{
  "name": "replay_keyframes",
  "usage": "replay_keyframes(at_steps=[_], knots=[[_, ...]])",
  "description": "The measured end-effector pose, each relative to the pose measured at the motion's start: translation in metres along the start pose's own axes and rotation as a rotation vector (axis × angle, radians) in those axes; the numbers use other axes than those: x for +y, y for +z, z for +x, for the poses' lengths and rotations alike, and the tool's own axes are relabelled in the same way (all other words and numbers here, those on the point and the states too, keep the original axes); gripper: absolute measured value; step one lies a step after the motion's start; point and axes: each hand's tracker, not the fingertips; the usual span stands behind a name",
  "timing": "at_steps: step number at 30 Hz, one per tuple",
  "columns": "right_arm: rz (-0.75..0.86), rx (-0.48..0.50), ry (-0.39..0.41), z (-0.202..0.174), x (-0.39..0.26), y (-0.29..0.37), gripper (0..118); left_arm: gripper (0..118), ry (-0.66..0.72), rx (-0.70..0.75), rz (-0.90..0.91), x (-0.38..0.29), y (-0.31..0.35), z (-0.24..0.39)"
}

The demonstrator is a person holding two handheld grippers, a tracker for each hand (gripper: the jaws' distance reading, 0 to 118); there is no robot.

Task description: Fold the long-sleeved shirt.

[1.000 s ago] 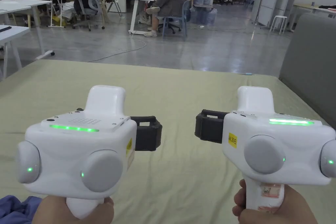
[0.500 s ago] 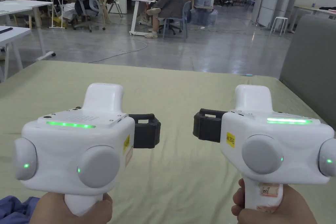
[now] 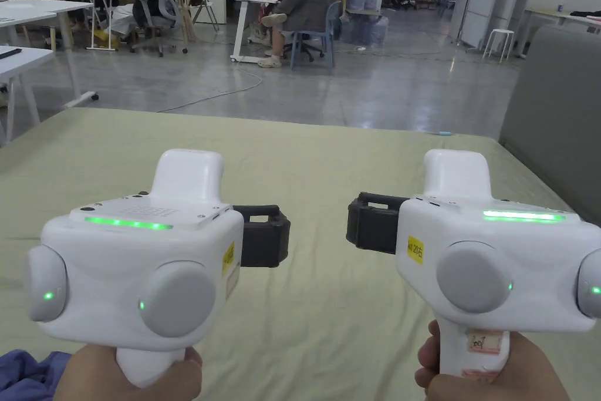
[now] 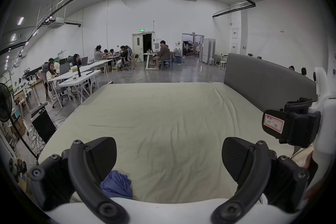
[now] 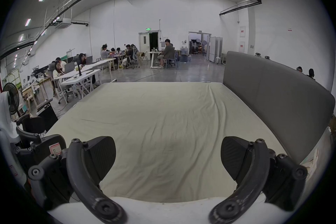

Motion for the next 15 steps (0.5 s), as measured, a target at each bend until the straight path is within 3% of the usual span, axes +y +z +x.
replay_keyframes(at_steps=[2,3,4,5,6,9,11,15], knots=[[-0.001,0.006,-0.006,0.000,-0.001,0.000,110,114,0.001,-0.001,0.000,0.000,0.000,0.000],[0.001,0.009,-0.006,0.000,-0.001,0.000,95,110,0.000,0.000,0.000,0.000,0.000,0.000],[0.002,0.007,-0.002,0.000,-0.002,0.000,73,96,0.001,-0.001,0.008,-0.001,0.002,-0.001],[0.004,0.004,0.008,-0.002,-0.003,0.000,45,60,0.001,-0.034,0.040,-0.003,0.004,-0.001],[0.001,-0.006,0.016,-0.003,-0.005,-0.001,13,2,-0.018,-0.092,0.069,-0.004,0.006,-0.002],[-0.002,-0.024,0.020,-0.004,-0.013,-0.003,9,0,-0.020,-0.061,0.045,-0.010,0.002,0.001],[0.012,0.000,0.026,-0.002,-0.016,0.000,9,0,0.005,-0.148,0.035,-0.012,0.002,-0.001],[0.031,-0.028,0.029,-0.009,-0.015,-0.004,9,0,0.021,-0.151,0.041,-0.013,0.005,-0.004]])
